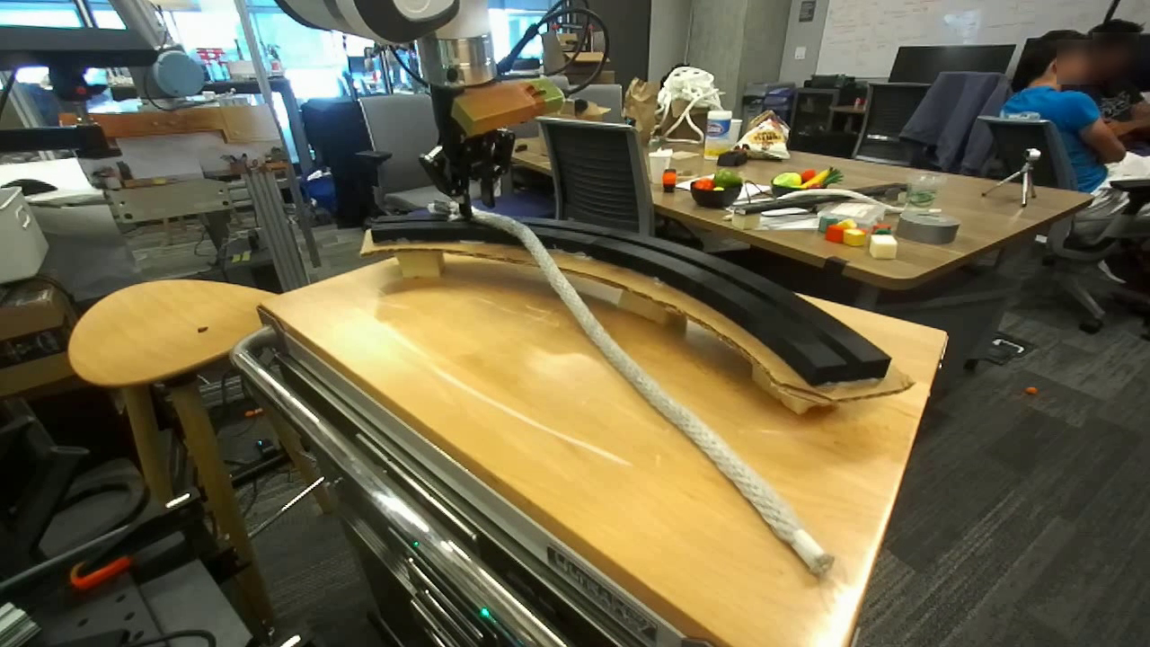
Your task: Remove the rope from the object
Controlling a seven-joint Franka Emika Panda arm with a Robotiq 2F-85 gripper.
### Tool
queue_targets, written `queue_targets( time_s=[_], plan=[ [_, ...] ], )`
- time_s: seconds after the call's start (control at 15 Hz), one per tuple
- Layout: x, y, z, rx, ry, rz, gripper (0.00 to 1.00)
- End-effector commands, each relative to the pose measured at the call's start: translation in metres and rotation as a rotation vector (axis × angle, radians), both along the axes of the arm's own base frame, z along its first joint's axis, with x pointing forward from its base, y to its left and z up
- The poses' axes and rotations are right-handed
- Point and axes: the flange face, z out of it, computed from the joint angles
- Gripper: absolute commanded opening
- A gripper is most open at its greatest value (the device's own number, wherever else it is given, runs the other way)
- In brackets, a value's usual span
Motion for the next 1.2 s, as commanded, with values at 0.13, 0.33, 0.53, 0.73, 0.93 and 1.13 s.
queue_targets(
  time_s=[0.13,0.33,0.53,0.73,0.93,1.13],
  plan=[
    [0.003,0.000,0.013,0.008,0.029,-0.003,0.40],
    [0.001,-0.003,0.012,0.003,0.043,-0.003,0.40],
    [0.000,-0.011,0.008,-0.006,0.051,-0.011,0.12],
    [-0.002,-0.019,0.007,-0.008,0.050,-0.020,0.00],
    [-0.008,-0.026,0.012,0.000,0.052,-0.029,0.02],
    [-0.031,-0.036,0.021,0.016,0.106,-0.014,0.02]
  ],
)
